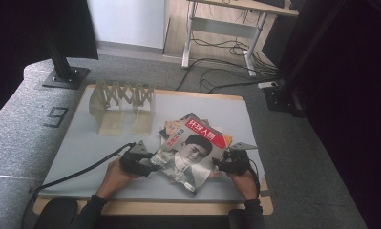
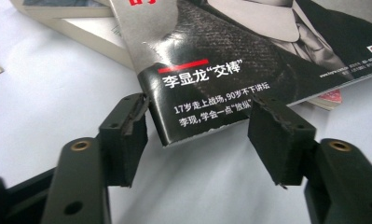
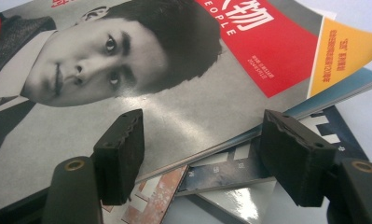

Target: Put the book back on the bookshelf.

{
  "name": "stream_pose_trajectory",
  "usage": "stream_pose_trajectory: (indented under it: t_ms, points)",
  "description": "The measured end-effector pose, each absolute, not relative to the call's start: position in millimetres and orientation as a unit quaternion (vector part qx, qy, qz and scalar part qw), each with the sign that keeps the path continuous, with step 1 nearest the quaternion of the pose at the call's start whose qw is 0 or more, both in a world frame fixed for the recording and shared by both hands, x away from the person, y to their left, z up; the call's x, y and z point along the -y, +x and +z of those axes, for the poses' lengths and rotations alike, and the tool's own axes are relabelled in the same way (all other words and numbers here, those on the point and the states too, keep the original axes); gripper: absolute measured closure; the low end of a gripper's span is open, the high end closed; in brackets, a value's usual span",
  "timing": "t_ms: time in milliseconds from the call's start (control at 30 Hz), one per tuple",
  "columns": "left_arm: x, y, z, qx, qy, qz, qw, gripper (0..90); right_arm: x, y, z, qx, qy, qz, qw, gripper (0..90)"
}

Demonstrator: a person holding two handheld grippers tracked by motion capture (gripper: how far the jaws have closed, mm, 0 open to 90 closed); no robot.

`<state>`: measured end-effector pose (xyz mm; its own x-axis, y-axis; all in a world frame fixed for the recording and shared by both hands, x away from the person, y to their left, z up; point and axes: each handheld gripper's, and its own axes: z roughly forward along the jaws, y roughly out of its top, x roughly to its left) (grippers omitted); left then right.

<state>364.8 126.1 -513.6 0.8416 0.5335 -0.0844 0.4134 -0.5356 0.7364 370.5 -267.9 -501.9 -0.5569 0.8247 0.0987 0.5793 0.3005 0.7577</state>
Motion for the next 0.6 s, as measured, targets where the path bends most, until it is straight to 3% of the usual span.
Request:
stream_pose_trajectory:
  t_ms: [600]
  points:
    - [-121,342,-517,-0.245,0.885,0.060,0.392,54.5,273,393,-504,-0.777,0.468,0.399,0.134,34.3]
